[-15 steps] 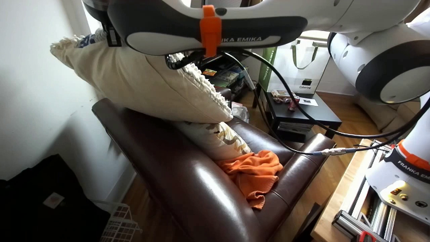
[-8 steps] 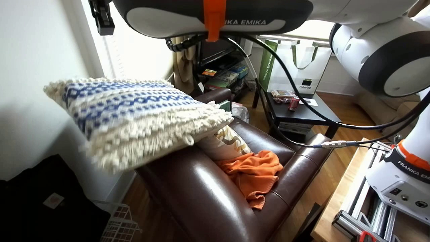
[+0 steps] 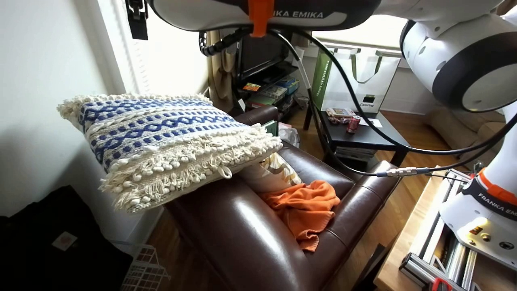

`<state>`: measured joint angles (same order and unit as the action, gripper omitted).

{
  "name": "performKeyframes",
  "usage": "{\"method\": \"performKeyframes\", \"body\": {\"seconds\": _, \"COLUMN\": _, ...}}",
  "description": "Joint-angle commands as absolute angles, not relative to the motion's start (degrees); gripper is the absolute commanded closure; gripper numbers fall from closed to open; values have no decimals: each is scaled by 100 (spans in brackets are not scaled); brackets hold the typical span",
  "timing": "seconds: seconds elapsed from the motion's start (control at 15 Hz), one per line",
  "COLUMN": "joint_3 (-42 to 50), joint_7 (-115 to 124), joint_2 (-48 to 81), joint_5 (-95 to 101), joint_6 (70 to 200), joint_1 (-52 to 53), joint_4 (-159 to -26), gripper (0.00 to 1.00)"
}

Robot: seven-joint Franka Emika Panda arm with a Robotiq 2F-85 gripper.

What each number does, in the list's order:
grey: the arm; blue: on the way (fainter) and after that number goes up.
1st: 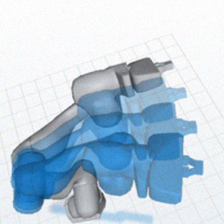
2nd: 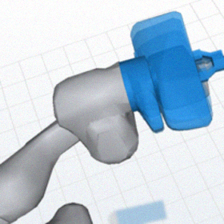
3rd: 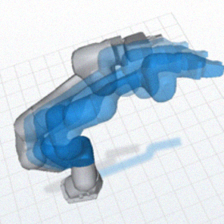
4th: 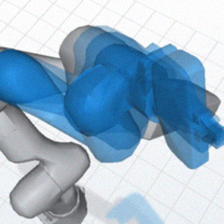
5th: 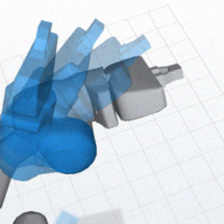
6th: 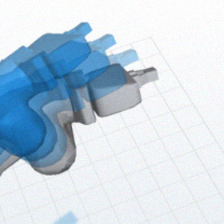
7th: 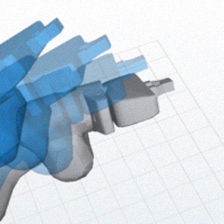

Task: Place the blue and white pillow over the top part of the chair

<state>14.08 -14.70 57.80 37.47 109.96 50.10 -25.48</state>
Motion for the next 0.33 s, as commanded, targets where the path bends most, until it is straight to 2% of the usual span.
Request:
{"method": "performKeyframes", "body": {"seconds": 0.0, "joint_3": 1425, "joint_7": -509, "joint_2": 5784, "joint_5": 3641, "joint_6": 10459, "joint_1": 4987, "joint_4": -2560, "gripper": 0}}
{"method": "performKeyframes", "body": {"seconds": 0.2, "joint_3": 1480, "joint_7": 380, "joint_2": 5820, "joint_5": 3644, "joint_6": 10089, "joint_1": 4993, "joint_4": -2556, "gripper": 0}}
{"method": "performKeyframes", "body": {"seconds": 0.27, "joint_3": 1418, "joint_7": -116, "joint_2": 5793, "joint_5": 3704, "joint_6": 10295, "joint_1": 4965, "joint_4": -2557, "gripper": 0}}
